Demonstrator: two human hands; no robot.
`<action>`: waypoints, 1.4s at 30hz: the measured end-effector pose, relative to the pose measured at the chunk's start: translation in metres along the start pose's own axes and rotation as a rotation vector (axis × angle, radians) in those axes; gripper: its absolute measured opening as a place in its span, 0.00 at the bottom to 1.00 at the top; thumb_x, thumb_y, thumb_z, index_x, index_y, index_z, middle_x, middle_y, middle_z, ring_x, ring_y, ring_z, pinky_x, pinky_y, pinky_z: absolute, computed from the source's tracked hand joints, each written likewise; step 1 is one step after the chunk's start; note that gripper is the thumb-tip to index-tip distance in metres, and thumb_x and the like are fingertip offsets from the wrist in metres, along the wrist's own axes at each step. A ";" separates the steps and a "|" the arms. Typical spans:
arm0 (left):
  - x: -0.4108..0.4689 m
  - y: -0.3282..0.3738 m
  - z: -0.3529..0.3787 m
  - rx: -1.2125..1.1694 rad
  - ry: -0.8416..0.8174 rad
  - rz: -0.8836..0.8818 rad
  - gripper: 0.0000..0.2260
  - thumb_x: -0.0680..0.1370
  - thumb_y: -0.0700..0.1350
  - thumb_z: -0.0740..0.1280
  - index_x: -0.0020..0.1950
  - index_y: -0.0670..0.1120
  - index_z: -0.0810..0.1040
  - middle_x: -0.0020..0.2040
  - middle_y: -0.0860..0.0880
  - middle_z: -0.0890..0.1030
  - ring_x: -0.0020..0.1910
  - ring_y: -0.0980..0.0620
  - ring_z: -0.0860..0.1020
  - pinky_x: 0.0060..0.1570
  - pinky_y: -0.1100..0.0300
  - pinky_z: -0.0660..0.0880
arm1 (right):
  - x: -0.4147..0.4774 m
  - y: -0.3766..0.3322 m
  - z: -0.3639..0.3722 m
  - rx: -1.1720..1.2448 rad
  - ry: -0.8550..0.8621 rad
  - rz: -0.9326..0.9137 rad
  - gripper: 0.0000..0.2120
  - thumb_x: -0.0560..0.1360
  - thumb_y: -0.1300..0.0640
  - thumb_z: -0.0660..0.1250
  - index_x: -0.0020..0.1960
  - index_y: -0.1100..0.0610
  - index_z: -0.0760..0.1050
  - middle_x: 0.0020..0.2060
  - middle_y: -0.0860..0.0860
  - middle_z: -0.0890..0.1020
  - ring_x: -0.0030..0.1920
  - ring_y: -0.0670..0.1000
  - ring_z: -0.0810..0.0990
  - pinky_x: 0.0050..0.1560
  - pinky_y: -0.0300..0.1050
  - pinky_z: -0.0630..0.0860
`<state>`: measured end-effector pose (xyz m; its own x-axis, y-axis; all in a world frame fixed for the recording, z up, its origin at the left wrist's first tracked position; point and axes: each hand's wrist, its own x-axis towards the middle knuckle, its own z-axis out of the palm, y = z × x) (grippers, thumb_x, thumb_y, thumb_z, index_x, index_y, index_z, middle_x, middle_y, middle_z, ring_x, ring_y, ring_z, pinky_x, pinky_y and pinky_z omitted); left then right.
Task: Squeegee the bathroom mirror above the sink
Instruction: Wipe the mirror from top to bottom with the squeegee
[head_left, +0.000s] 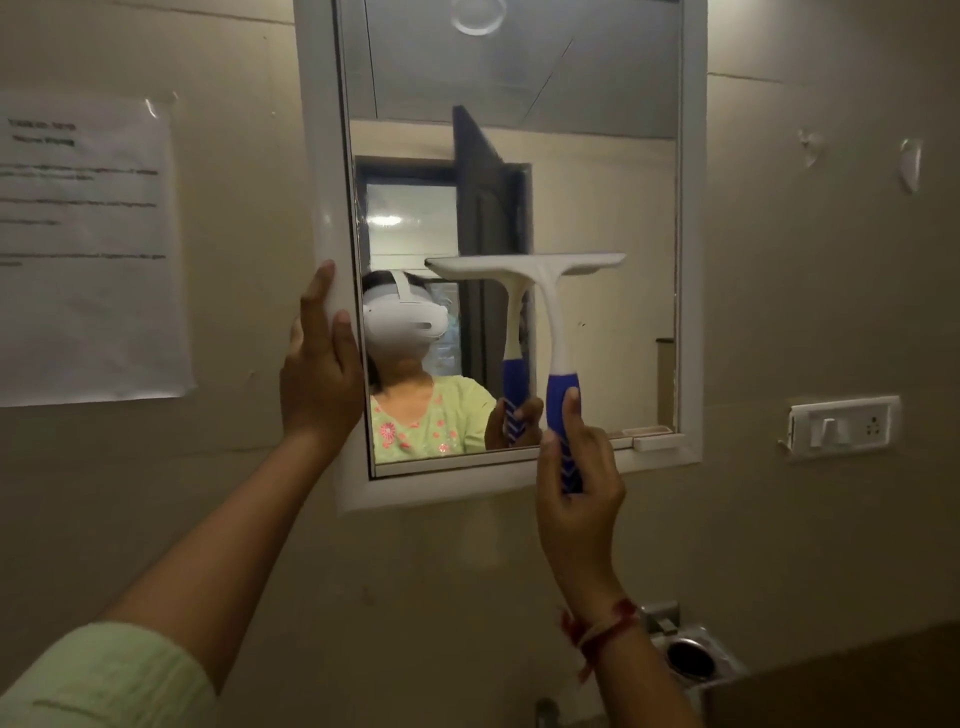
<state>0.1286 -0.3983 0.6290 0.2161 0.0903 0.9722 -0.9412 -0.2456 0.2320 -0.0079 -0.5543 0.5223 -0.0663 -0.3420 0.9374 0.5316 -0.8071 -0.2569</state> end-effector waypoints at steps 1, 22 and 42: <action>0.000 0.000 0.000 0.001 -0.004 -0.006 0.18 0.82 0.46 0.52 0.72 0.54 0.59 0.69 0.44 0.70 0.57 0.47 0.72 0.48 0.64 0.64 | -0.014 0.001 0.000 0.008 -0.011 0.007 0.23 0.78 0.56 0.59 0.71 0.53 0.61 0.43 0.49 0.73 0.38 0.37 0.72 0.38 0.25 0.71; 0.000 -0.002 0.002 -0.026 -0.014 -0.008 0.18 0.82 0.45 0.52 0.73 0.52 0.59 0.69 0.43 0.69 0.59 0.42 0.74 0.50 0.61 0.66 | -0.050 -0.001 -0.021 -0.006 -0.001 0.107 0.21 0.76 0.56 0.61 0.69 0.50 0.65 0.36 0.46 0.72 0.33 0.41 0.70 0.33 0.29 0.71; 0.000 0.002 0.001 -0.045 0.020 0.031 0.18 0.82 0.43 0.52 0.73 0.46 0.60 0.70 0.43 0.68 0.63 0.61 0.66 0.53 0.86 0.53 | -0.030 -0.009 -0.019 0.044 0.097 0.274 0.20 0.76 0.56 0.63 0.63 0.37 0.70 0.47 0.36 0.78 0.40 0.45 0.77 0.40 0.31 0.76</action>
<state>0.1269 -0.4002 0.6298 0.1822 0.1023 0.9779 -0.9581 -0.2052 0.2000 -0.0270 -0.5460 0.4923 0.0058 -0.5908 0.8068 0.5770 -0.6570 -0.4852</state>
